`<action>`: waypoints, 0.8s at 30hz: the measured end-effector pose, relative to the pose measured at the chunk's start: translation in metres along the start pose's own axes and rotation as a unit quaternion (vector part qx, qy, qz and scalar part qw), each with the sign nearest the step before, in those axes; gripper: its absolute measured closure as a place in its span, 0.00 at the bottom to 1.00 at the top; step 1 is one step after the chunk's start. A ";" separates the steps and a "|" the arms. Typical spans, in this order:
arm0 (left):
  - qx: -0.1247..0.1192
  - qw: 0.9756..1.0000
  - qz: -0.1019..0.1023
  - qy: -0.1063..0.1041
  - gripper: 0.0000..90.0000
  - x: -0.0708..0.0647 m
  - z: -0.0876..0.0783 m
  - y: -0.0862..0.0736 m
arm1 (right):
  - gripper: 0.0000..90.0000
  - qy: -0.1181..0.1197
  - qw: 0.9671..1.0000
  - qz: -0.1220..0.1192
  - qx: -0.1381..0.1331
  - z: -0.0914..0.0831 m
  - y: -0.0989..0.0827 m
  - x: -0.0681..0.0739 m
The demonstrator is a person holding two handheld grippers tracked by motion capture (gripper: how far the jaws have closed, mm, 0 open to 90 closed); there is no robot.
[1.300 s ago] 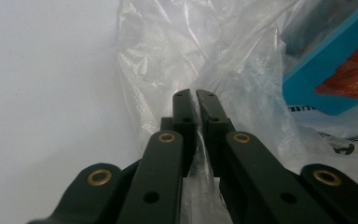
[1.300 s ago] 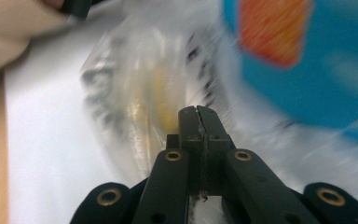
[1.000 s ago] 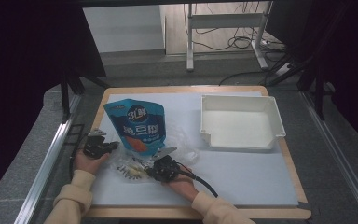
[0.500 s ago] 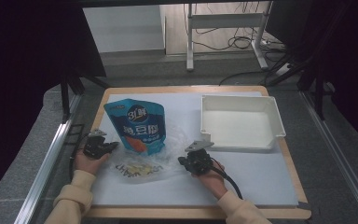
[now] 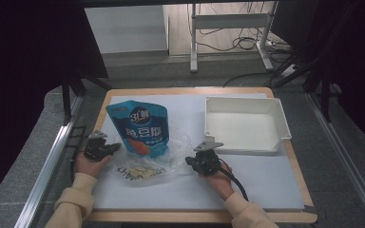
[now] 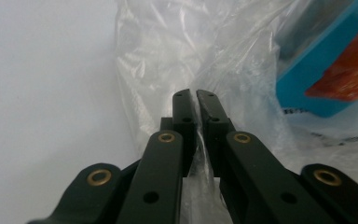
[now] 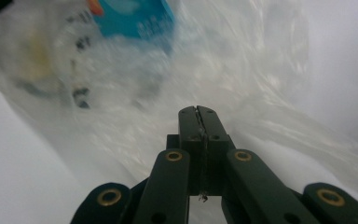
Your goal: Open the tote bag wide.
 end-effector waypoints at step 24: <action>-0.137 0.989 -0.024 -0.041 0.29 -0.010 -0.072 0.043 | 0.98 0.019 0.997 -0.011 -0.070 -0.028 0.036 0.010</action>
Point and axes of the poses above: each handheld gripper's, and its own axes: z roughly forward along the jaws, y roughly out of its top, x roughly to its left, the point moved 8 cm from there along z, roughly forward along the jaws, and after that the axes turned 3 degrees about -z, right-handed, at the moved point
